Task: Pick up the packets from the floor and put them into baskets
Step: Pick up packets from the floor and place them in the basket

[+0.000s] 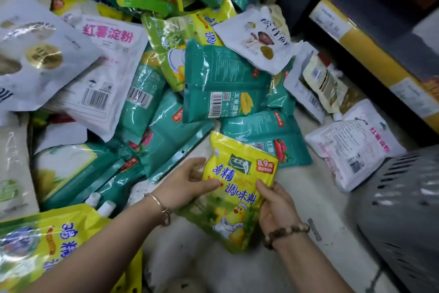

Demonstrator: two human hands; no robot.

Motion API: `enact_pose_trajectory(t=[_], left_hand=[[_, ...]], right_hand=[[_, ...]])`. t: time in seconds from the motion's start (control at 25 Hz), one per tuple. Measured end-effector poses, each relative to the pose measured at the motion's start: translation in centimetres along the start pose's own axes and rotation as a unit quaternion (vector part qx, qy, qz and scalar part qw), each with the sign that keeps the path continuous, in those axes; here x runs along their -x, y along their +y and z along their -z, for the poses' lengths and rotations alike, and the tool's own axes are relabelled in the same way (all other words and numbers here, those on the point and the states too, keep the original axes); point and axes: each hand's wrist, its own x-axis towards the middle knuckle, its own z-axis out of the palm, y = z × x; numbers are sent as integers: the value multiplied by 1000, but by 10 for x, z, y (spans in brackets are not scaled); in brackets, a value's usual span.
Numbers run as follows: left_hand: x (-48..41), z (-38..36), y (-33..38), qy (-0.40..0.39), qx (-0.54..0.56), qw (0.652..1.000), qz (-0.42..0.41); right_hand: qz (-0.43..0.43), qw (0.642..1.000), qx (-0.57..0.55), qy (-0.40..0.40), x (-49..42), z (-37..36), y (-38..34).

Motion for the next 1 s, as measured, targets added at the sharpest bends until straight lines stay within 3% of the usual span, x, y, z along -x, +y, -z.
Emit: enact_pose_trajectory(t=[0.16,0.28,0.44,0.6,0.76,1.0], left_hand=[[5,0,4,-110,148,981,55],[12,-4,-1,-153,234,956,85],[16,-9,-4,-76,235,968,42],[16,-4,-7,-36,244,969,32],[13,-3,-5,-16,250,967,41],[11,0,-1,2,250,967,57]], right_hand=[[-21,998,-4,-55,7,-7,-8],[-57,998,-9,-18,1,-16,-7],[-72,993,9,97,-16,-18,-23],[-131,982,-6,137,-37,-15,-45],[-144,960,134,197,-65,-12,-51],[-88,971,108,192,-90,-26,-53]])
